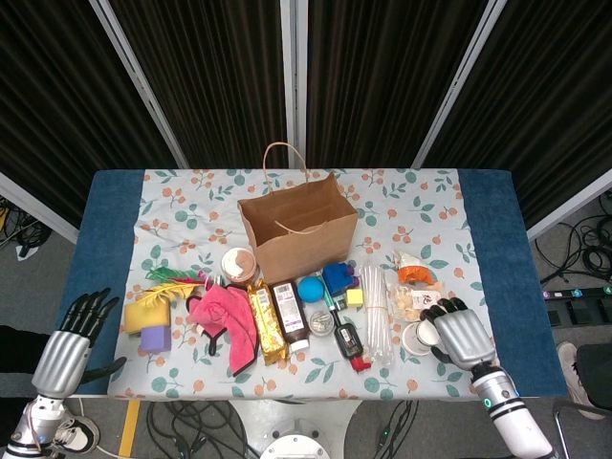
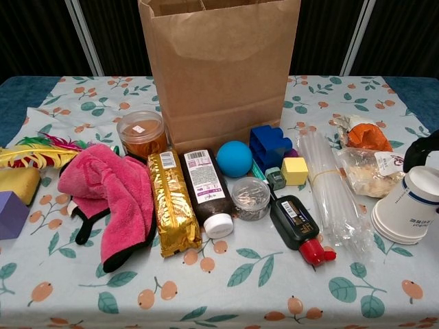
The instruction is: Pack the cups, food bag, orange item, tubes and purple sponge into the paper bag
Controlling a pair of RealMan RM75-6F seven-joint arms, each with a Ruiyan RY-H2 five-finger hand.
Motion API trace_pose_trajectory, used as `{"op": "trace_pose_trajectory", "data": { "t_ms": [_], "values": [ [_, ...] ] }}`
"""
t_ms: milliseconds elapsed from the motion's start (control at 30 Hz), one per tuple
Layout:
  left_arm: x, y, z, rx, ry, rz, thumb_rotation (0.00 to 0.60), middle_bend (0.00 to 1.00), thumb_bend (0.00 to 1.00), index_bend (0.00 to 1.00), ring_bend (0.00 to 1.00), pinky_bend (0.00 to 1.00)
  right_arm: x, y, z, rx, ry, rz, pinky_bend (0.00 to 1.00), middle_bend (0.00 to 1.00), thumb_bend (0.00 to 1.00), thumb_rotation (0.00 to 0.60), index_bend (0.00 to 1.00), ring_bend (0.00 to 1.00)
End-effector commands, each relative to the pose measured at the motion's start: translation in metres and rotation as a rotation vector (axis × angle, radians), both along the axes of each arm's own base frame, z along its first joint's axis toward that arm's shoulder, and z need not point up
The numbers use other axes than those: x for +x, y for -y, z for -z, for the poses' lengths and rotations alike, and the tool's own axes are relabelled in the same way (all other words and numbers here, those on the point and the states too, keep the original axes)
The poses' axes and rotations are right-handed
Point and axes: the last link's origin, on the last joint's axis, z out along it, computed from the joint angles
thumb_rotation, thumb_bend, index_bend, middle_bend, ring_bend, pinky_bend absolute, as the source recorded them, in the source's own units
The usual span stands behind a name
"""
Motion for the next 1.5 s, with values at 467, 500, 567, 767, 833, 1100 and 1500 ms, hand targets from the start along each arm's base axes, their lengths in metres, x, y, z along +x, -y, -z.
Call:
{"op": "trace_pose_trajectory", "data": {
  "t_ms": [467, 500, 567, 767, 833, 1100, 1500],
  "values": [
    [0.001, 0.002, 0.002, -0.01, 0.006, 0.002, 0.6, 0.07, 0.0, 0.09, 0.03, 0.07, 0.063, 0.015, -0.099, -0.289, 0.129, -0.178, 0.34, 0.46, 0.19, 0.6, 0.52, 0.32],
    [0.001, 0.002, 0.002, -0.011, 0.006, 0.003, 0.6, 0.07, 0.0, 0.09, 0.03, 0.07, 0.073, 0.019, -0.109, -0.319, 0.144, -0.203, 0.34, 0.46, 0.19, 0.6, 0.53, 0.32],
    [0.001, 0.003, 0.003, -0.015, 0.005, 0.003, 0.6, 0.07, 0.0, 0.09, 0.03, 0.07, 0.098, 0.029, -0.13, -0.382, 0.178, -0.263, 0.35, 0.46, 0.19, 0.6, 0.53, 0.33],
    [0.0, 0.002, 0.004, -0.02, 0.009, -0.002, 0.6, 0.07, 0.0, 0.09, 0.03, 0.07, 0.168, 0.073, -0.152, -0.509, 0.336, -0.412, 0.35, 0.46, 0.19, 0.6, 0.53, 0.34],
    [0.0, 0.001, 0.005, -0.025, 0.009, -0.005, 0.6, 0.07, 0.0, 0.09, 0.03, 0.07, 0.184, 0.09, -0.146, -0.529, 0.38, -0.44, 0.35, 0.46, 0.19, 0.6, 0.53, 0.34],
    [-0.002, 0.001, 0.005, -0.023, 0.012, -0.012, 0.6, 0.07, 0.0, 0.09, 0.03, 0.07, 0.243, 0.142, -0.099, -0.549, 0.381, -0.47, 0.35, 0.46, 0.19, 0.6, 0.53, 0.34],
    [-0.003, 0.0, 0.009, -0.024, 0.012, -0.012, 0.6, 0.07, 0.0, 0.09, 0.03, 0.07, 0.251, 0.158, -0.022, -0.42, 0.287, -0.377, 0.35, 0.46, 0.19, 0.6, 0.54, 0.34]
  ]
}}
